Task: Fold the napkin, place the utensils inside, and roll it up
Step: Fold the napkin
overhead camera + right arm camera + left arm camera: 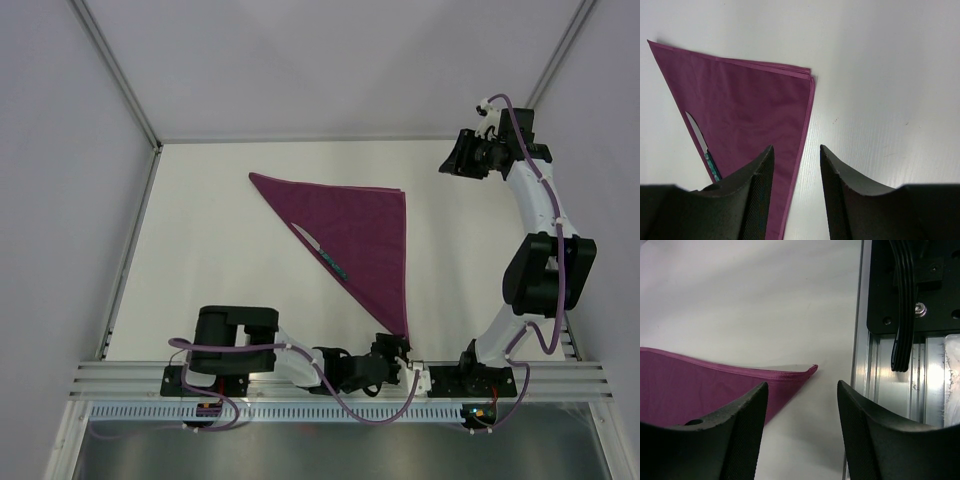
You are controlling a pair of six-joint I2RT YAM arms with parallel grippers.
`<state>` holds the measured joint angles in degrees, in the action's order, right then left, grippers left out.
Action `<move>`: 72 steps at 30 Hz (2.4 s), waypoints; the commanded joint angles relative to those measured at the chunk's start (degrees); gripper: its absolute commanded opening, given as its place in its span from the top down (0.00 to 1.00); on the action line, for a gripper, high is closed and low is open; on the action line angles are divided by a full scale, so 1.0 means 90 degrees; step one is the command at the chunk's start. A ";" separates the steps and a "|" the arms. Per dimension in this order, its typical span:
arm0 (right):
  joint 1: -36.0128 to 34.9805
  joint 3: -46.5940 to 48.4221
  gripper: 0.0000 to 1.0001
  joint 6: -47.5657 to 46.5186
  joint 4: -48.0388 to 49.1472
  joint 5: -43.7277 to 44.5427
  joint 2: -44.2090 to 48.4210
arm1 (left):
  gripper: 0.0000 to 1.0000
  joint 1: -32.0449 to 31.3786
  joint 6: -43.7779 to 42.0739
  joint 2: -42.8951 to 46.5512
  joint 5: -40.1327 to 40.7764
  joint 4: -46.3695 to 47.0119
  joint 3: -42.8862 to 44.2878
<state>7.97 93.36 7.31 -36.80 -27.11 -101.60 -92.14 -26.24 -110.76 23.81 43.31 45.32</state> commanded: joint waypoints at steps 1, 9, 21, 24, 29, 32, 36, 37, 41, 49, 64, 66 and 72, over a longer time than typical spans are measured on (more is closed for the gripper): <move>0.0023 0.0212 0.53 0.0115 0.0172 0.0015 -0.0078 | 0.38 -0.0075 0.0035 -0.0183 -0.0068 0.0217 0.0257; 0.0072 0.0203 0.56 0.0135 0.0153 -0.0034 -0.0088 | 0.42 -0.0065 -0.0082 -0.0427 -0.0068 0.0237 0.0345; 0.0130 0.0164 0.61 0.0145 0.0163 -0.0083 -0.0088 | 0.52 0.0032 -0.0190 -0.0662 0.0049 0.0354 0.0394; 0.0140 0.0154 0.62 0.0145 0.0163 -0.0093 -0.0088 | 0.54 0.0071 -0.0200 -0.0652 0.0069 0.0402 0.0365; 0.0150 0.0144 0.62 0.0154 0.0182 -0.0112 -0.0088 | 0.60 0.0120 -0.0336 -0.0643 0.0186 0.0539 0.0345; 0.0150 0.0144 0.63 0.0154 0.0172 -0.0112 -0.0107 | 0.62 0.0150 -0.0395 -0.0623 0.0196 0.0607 0.0336; 0.0150 0.0154 0.64 0.0154 0.0163 -0.0112 -0.0127 | 0.66 0.0198 -0.0434 -0.0613 0.0186 0.0676 0.0345; 0.0160 0.0154 0.63 0.0154 0.0163 -0.0112 -0.0137 | 0.67 0.0227 -0.0434 -0.0613 0.0186 0.0676 0.0355; 0.0150 0.0154 0.64 0.0164 0.0163 -0.0112 -0.0146 | 0.76 0.0277 -0.0405 -0.0574 0.0108 0.0589 0.0374; 0.0150 0.0154 0.64 0.0155 0.0153 -0.0103 -0.0205 | 0.96 0.0364 -0.0249 -0.0418 0.0118 0.0539 0.0394; 0.0150 0.0212 0.64 0.0125 0.0075 -0.0122 -0.0234 | 0.98 0.1653 0.2250 0.0978 -0.0078 -0.0583 0.0755; 0.0160 0.0212 0.64 0.0135 0.0075 -0.0122 -0.0225 | 0.98 0.1877 0.2514 0.1163 -0.0029 -0.0642 0.0736; 0.0150 0.0242 0.64 0.0115 0.0045 -0.0161 -0.0234 | 0.98 0.2579 0.3840 0.1602 0.0342 -0.1110 0.0590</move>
<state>8.91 93.47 7.70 -36.84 -27.38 -103.88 -72.14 -2.92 -99.77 24.95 35.53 50.63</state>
